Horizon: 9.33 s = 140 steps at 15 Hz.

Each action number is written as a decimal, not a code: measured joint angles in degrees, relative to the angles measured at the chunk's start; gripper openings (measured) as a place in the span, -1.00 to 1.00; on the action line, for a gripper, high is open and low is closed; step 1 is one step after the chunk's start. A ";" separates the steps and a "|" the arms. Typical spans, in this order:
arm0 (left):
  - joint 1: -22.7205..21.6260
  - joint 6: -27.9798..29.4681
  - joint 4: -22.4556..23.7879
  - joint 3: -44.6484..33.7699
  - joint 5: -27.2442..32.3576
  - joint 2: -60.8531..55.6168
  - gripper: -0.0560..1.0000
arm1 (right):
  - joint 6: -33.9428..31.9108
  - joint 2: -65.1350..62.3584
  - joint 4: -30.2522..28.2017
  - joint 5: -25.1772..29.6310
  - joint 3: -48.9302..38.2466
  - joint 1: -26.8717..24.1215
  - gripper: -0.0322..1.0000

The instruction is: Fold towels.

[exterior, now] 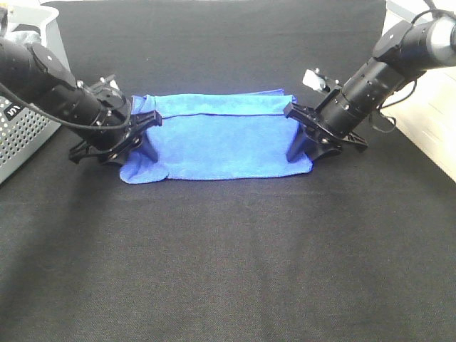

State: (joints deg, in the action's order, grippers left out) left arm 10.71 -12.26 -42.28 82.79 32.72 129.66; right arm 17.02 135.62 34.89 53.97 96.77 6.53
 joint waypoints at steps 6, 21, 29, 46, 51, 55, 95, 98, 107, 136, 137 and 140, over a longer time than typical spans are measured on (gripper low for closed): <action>-0.23 1.32 7.22 -0.34 8.42 -3.21 -0.84 | -2.86 -4.07 -1.55 1.89 -2.41 -0.23 -0.94; -0.46 3.72 11.80 -25.04 8.88 -23.03 -0.84 | 2.06 -24.41 -0.17 -6.88 -37.13 0.06 -0.94; -2.35 8.71 15.99 -6.19 8.82 -14.95 -0.84 | 1.66 -14.73 -1.03 -2.35 -9.97 0.06 -0.94; -3.21 10.54 17.48 4.53 7.85 -1.89 0.80 | 0.34 -3.15 -3.55 4.13 2.01 0.06 0.91; -3.21 10.54 16.67 4.58 7.39 -1.03 0.72 | 0.34 -3.15 -3.67 4.13 2.01 0.06 0.91; -3.21 10.54 11.75 4.70 7.05 0.69 -0.13 | 0.34 -3.15 -3.67 4.07 2.01 0.06 0.91; 3.09 25.73 22.06 37.76 21.37 -0.34 0.51 | 6.59 -9.68 18.51 5.10 2.01 11.34 0.91; 3.09 25.73 24.52 37.76 22.12 -0.34 0.51 | 13.87 -4.87 29.11 2.69 2.01 15.99 0.91; 3.09 25.73 25.95 37.76 23.84 -0.34 0.51 | 7.45 -2.64 11.97 1.78 2.01 9.17 0.91; 10.37 18.45 38.73 -37.76 36.84 -90.18 0.52 | -7.33 -85.89 -23.55 10.66 -55.06 9.22 0.91; 10.37 18.45 38.73 -40.79 36.90 -96.72 0.52 | -7.33 -90.30 -23.78 11.17 -56.95 9.22 0.91; 10.37 15.53 38.67 -46.98 36.90 -115.39 0.52 | -7.33 -103.93 -27.16 12.09 -61.31 9.22 0.91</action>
State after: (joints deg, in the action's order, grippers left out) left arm 21.08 3.27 -3.61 35.81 69.61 14.27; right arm 9.68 31.68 7.73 66.06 35.47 15.76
